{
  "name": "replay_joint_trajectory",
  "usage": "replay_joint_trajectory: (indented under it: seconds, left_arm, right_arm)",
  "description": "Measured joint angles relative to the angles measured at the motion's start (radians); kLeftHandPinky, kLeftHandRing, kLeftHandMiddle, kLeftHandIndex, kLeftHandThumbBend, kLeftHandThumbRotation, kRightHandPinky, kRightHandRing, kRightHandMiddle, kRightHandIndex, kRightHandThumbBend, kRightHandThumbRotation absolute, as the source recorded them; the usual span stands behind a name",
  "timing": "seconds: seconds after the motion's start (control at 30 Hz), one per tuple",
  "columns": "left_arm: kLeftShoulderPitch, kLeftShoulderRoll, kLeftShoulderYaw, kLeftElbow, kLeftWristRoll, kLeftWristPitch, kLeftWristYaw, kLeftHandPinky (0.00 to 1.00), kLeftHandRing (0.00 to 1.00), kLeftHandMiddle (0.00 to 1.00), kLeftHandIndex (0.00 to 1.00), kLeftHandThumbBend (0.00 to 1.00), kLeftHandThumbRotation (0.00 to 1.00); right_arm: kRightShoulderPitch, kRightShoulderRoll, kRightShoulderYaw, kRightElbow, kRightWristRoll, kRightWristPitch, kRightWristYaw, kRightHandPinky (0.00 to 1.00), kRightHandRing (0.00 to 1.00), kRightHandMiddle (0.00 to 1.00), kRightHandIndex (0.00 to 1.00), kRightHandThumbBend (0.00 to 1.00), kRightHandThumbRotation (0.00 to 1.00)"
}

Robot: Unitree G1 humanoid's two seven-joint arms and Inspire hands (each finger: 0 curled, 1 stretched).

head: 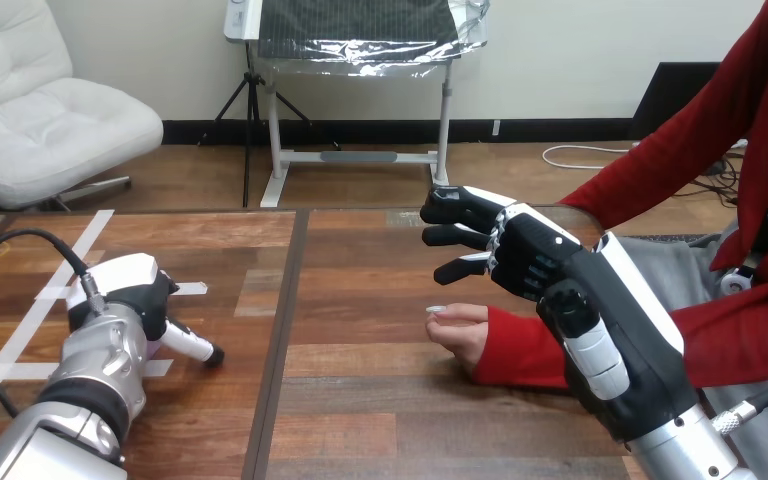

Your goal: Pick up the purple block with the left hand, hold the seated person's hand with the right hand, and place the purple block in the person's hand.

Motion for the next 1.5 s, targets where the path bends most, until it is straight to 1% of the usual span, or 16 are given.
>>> replay_joint_trajectory:
  seconds: [0.13, 0.17, 0.23, 0.33, 0.43, 0.47, 0.53, 0.57, 0.7, 0.73, 0.9, 0.93, 1.0, 1.1, 1.27, 1.5]
  left_arm:
    - [-0.002, 0.0, 0.001, 0.0, -0.001, 0.003, 0.0, 0.77, 0.88, 0.89, 0.85, 0.79, 0.31]
    - [-0.003, 0.0, 0.002, 0.0, -0.001, 0.003, 0.0, 0.74, 0.86, 0.89, 0.84, 0.78, 0.27]
    - [-0.004, 0.0, 0.005, 0.0, -0.007, 0.003, 0.0, 0.71, 0.86, 0.88, 0.84, 0.77, 0.25]
    - [-0.005, 0.0, 0.014, 0.0, -0.019, 0.003, 0.0, 0.66, 0.82, 0.87, 0.82, 0.75, 0.18]
    - [-0.008, 0.001, 0.022, 0.0, -0.037, -0.001, 0.001, 0.58, 0.76, 0.82, 0.77, 0.74, 0.09]
    - [-0.009, 0.002, 0.026, 0.0, -0.042, -0.004, 0.001, 0.55, 0.72, 0.79, 0.74, 0.73, 0.06]
    - [-0.011, 0.004, 0.037, 0.0, -0.055, -0.013, 0.002, 0.53, 0.69, 0.77, 0.72, 0.72, 0.04]
    - [-0.012, 0.005, 0.043, 0.0, -0.061, -0.018, 0.003, 0.5, 0.66, 0.73, 0.7, 0.72, 0.03]
    - [-0.012, 0.009, 0.064, 0.0, -0.094, -0.039, 0.009, 0.44, 0.56, 0.64, 0.63, 0.7, 0.01]
    - [-0.012, 0.009, 0.069, 0.0, -0.1, -0.043, 0.01, 0.42, 0.53, 0.61, 0.6, 0.69, 0.01]
    - [-0.012, 0.009, 0.089, 0.0, -0.13, -0.056, 0.018, 0.38, 0.48, 0.55, 0.53, 0.68, 0.0]
    - [-0.012, 0.01, 0.095, 0.0, -0.141, -0.065, 0.034, 0.36, 0.44, 0.52, 0.48, 0.67, 0.0]
    - [-0.012, 0.01, 0.097, 0.0, -0.145, -0.065, 0.035, 0.33, 0.41, 0.49, 0.48, 0.66, 0.0]
    - [-0.011, 0.01, 0.11, 0.0, -0.163, -0.07, 0.039, 0.31, 0.39, 0.47, 0.49, 0.65, 0.0]
    - [-0.011, 0.011, 0.129, 0.0, -0.178, -0.079, 0.047, 0.31, 0.4, 0.47, 0.49, 0.63, 0.0]
    - [-0.011, 0.018, 0.135, 0.0, -0.193, -0.084, 0.053, 0.32, 0.41, 0.48, 0.5, 0.62, 0.0]
  right_arm:
    - [0.0, 0.0, 0.0, 0.0, 0.0, -0.003, 0.0, 0.65, 0.79, 0.82, 0.81, 0.9, 1.0]
    - [0.0, 0.0, 0.0, 0.0, 0.0, -0.003, 0.0, 0.65, 0.79, 0.82, 0.81, 0.9, 1.0]
    - [0.0, 0.0, 0.0, 0.0, 0.0, -0.003, 0.001, 0.65, 0.79, 0.82, 0.81, 0.9, 1.0]
    - [0.0, 0.0, 0.0, 0.0, 0.0, -0.003, 0.001, 0.65, 0.79, 0.82, 0.81, 0.9, 1.0]
    - [0.0, 0.0, 0.0, 0.0, 0.0, -0.003, 0.001, 0.65, 0.79, 0.82, 0.81, 0.9, 1.0]
    - [0.0, 0.0, 0.0, 0.0, 0.0, -0.003, 0.001, 0.65, 0.79, 0.82, 0.81, 0.9, 1.0]
    - [0.0, 0.0, 0.0, 0.0, 0.0, -0.003, 0.001, 0.65, 0.79, 0.82, 0.81, 0.89, 1.0]
    - [0.0, 0.0, 0.0, 0.0, 0.0, -0.003, 0.001, 0.65, 0.79, 0.82, 0.81, 0.9, 1.0]
    - [0.0, 0.0, 0.0, 0.0, 0.0, -0.003, 0.001, 0.65, 0.79, 0.82, 0.81, 0.9, 1.0]
    - [0.0, 0.0, 0.0, 0.0, 0.0, -0.003, 0.001, 0.65, 0.79, 0.82, 0.81, 0.9, 1.0]
    - [0.0, 0.0, 0.0, 0.0, 0.0, -0.003, 0.001, 0.65, 0.79, 0.82, 0.81, 0.9, 1.0]
    - [0.0, 0.0, 0.0, 0.0, 0.001, -0.003, 0.001, 0.65, 0.79, 0.82, 0.81, 0.89, 1.0]
    - [0.0, 0.0, 0.0, 0.0, 0.001, -0.003, 0.001, 0.65, 0.79, 0.82, 0.81, 0.9, 1.0]
    - [0.0, 0.0, 0.0, 0.0, 0.002, -0.002, 0.001, 0.65, 0.79, 0.82, 0.81, 0.9, 1.0]
    - [0.0, 0.0, 0.0, 0.0, 0.002, -0.002, 0.001, 0.65, 0.79, 0.82, 0.81, 0.9, 1.0]
    - [0.0, -0.001, 0.0, 0.0, 0.002, -0.001, 0.001, 0.65, 0.79, 0.82, 0.81, 0.91, 1.0]
